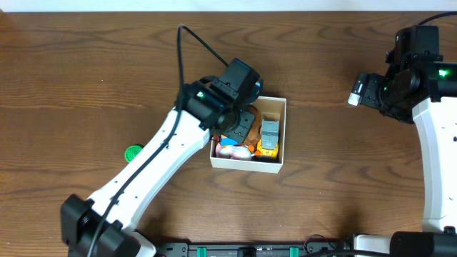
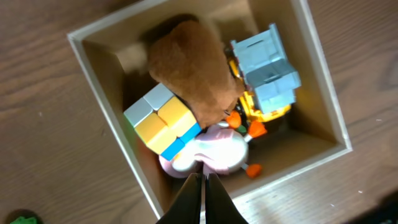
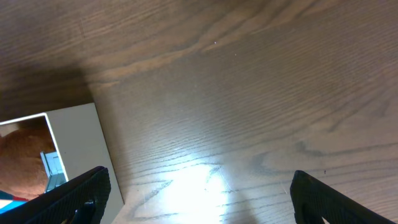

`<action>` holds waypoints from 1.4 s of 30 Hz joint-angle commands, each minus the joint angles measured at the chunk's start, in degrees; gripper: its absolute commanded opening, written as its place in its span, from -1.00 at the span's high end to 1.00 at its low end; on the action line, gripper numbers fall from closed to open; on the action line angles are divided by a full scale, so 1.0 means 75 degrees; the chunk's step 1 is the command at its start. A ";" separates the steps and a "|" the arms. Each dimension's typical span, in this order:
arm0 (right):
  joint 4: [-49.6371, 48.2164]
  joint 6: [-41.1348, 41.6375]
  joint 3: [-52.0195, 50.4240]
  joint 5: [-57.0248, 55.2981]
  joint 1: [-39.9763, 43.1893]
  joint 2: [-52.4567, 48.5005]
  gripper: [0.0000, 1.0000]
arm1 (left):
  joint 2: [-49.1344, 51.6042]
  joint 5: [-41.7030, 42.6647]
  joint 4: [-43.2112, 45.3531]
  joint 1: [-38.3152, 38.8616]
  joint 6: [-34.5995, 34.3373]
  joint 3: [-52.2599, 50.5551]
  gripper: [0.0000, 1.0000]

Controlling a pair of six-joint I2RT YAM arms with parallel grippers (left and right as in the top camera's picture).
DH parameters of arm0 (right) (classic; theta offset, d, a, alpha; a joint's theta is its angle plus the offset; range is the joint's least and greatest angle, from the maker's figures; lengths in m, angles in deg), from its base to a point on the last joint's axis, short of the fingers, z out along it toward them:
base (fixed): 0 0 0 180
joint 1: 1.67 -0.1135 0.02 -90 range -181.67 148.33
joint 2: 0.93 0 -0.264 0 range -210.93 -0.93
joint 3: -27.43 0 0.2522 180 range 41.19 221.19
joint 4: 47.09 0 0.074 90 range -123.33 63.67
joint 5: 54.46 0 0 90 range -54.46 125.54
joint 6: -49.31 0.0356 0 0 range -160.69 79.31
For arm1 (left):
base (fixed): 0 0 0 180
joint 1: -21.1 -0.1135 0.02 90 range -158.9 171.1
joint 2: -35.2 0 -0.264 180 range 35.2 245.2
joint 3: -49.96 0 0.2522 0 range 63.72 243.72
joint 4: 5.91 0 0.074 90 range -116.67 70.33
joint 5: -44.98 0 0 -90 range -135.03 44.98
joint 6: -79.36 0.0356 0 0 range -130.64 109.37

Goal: Pack container
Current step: 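Lower the cube into the box's left side and release it, then withdraw the left gripper from the box toward the green toy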

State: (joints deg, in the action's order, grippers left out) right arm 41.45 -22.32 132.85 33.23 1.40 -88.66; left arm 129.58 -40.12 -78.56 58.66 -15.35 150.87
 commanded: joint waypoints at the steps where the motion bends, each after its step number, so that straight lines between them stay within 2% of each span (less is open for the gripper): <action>1: 0.0009 -0.0114 -0.0038 0.0000 0.0038 -0.0006 -0.88 | 0.0443 -0.0204 0.0096 -0.0035 -0.0044 -0.0233 0.88; 6: 0.0012 -0.0117 -0.0038 0.0000 0.0038 -0.0006 -0.88 | 0.1192 -0.0210 0.0178 -0.0143 -0.0041 -0.0239 0.88; 16: 0.0035 -0.0117 -0.0038 0.0000 0.0038 -0.0006 -0.88 | 0.2463 -0.0201 0.0207 -0.1046 -0.0044 -0.0242 0.88; 21: 0.0067 -0.0117 -0.0038 0.0000 0.0038 -0.0006 -0.89 | 0.2748 -0.0198 0.0064 -0.1134 -0.0038 -0.0242 0.88; 30: 0.0061 -0.0117 -0.0038 0.0000 0.0038 -0.0006 -0.88 | 0.1938 -0.0195 0.0058 -0.0988 -0.0041 -0.0233 0.88; 38: 0.0058 -0.0119 -0.0038 -0.0003 0.0038 -0.0006 -0.89 | 0.0003 -0.0291 -0.0297 -0.0810 -0.0044 -0.0227 0.88; 39: 0.0058 -0.0119 -0.0038 -0.0003 0.0038 -0.0006 -0.89 | -0.0262 -0.0443 -0.0364 -0.0854 -0.0044 -0.0227 0.85; 40: 0.0058 -0.0128 -0.0038 -0.0003 0.0038 -0.0006 -0.89 | -0.0510 -0.0659 -0.0443 -0.0930 -0.0050 -0.0227 0.71; 42: 0.0058 -0.0172 -0.0038 -0.0006 0.0041 -0.0006 -0.89 | -0.1052 -0.1151 -0.0676 -0.1198 -0.0163 -0.0227 0.20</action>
State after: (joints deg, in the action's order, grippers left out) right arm 41.87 -22.50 132.82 33.21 1.40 -88.66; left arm 126.09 -43.02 -82.12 52.04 -15.26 149.23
